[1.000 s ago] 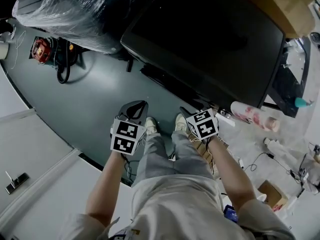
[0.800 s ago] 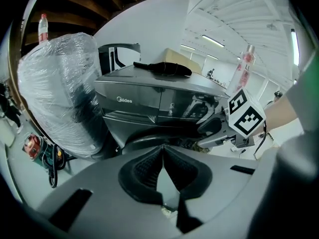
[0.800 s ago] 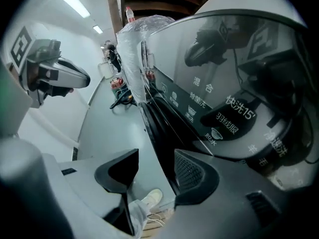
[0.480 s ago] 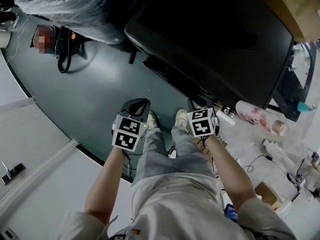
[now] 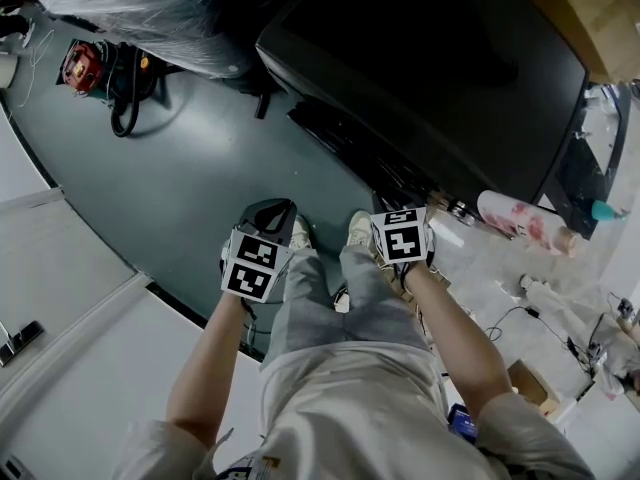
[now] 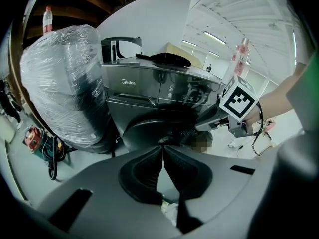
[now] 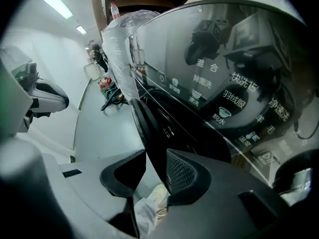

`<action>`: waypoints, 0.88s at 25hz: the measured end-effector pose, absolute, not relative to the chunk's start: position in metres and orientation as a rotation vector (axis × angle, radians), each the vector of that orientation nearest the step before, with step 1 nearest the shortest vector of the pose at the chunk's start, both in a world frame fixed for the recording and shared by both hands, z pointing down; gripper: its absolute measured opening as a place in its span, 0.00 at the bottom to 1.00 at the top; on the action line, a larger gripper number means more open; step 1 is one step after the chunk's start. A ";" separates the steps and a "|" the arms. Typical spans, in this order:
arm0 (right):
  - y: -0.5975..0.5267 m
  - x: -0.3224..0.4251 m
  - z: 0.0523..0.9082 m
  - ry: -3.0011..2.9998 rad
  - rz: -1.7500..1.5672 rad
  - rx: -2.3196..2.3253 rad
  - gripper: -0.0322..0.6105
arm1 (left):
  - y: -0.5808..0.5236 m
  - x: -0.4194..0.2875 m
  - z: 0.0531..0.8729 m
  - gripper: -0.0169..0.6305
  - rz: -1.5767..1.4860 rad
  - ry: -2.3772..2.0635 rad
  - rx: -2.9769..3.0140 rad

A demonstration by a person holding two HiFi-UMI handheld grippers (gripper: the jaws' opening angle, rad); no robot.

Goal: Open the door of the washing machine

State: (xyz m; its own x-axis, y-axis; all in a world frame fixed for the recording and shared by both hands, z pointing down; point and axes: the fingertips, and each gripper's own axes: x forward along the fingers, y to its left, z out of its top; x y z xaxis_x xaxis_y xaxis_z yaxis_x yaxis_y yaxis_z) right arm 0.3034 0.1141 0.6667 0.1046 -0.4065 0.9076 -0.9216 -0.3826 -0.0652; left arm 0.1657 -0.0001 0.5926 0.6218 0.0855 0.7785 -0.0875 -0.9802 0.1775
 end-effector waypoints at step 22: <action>0.103 0.196 0.682 -1.134 1.630 1.871 0.30 | 0.002 0.029 0.622 0.07 1.272 -0.254 2.464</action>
State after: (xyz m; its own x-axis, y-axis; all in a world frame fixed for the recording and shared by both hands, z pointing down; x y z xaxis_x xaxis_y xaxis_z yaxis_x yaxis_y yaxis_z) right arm 0.1964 0.1026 0.6822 -0.0146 -0.3061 0.9519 -0.7860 -0.5850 -0.2001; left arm 0.0289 0.0015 0.6221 0.5797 0.0037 0.8148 -0.3161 -0.9207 0.2290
